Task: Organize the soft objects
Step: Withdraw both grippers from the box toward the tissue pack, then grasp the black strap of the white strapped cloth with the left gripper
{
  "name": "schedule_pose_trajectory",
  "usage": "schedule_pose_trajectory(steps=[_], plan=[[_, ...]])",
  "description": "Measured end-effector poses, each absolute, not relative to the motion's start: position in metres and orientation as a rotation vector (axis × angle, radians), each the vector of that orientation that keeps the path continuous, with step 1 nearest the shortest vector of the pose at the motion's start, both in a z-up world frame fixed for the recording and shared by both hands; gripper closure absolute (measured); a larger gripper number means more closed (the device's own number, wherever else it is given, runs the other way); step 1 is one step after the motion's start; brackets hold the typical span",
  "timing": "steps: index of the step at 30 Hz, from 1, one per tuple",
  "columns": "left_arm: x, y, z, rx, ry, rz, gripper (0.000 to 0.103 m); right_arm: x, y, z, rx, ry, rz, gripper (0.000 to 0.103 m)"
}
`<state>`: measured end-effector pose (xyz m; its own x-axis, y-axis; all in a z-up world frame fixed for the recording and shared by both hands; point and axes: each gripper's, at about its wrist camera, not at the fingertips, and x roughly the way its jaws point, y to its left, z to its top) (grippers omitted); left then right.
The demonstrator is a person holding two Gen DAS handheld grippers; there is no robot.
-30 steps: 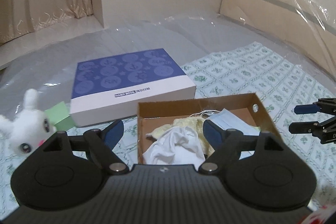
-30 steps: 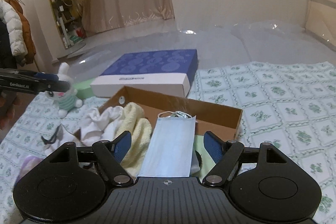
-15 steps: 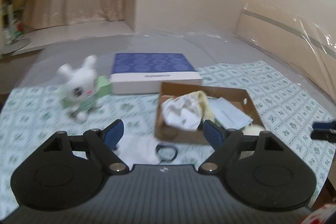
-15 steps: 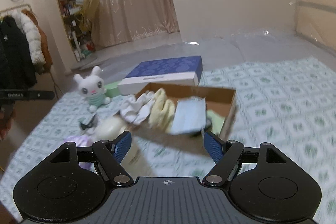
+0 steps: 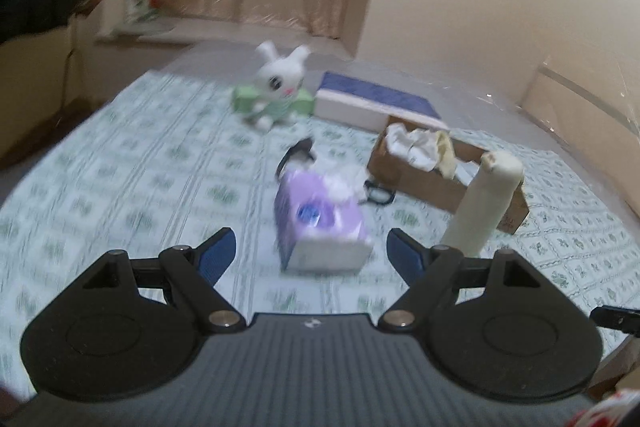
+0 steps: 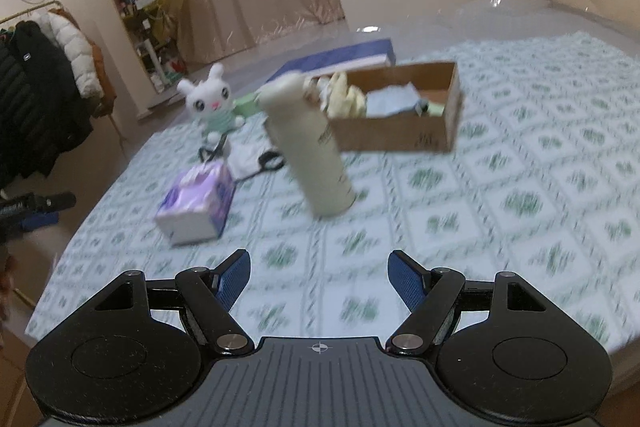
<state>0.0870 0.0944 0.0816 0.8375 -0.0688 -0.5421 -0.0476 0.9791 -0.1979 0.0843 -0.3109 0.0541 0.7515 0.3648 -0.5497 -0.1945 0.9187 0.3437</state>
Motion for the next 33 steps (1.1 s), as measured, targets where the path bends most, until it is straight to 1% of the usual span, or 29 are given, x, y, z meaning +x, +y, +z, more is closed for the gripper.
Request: schedule_pose_trajectory(steps=[6,12,25,33], plan=[[0.047,0.088,0.059,-0.145,0.644,-0.01,0.022,0.059,-0.291,0.039,0.264,0.697,0.345,0.028],[0.034,0.086,0.046,-0.154,0.661,-0.011,0.023,0.055,-0.277,0.036,0.253,0.708,0.365,0.028],[0.046,0.091,0.042,-0.155,0.645,-0.06,0.022,0.059,-0.257,0.031,0.195,0.735,0.369,0.028],[0.086,0.116,0.044,-0.087,0.64,-0.094,0.022,0.073,-0.234,0.032,0.117,0.729,0.396,0.028]])
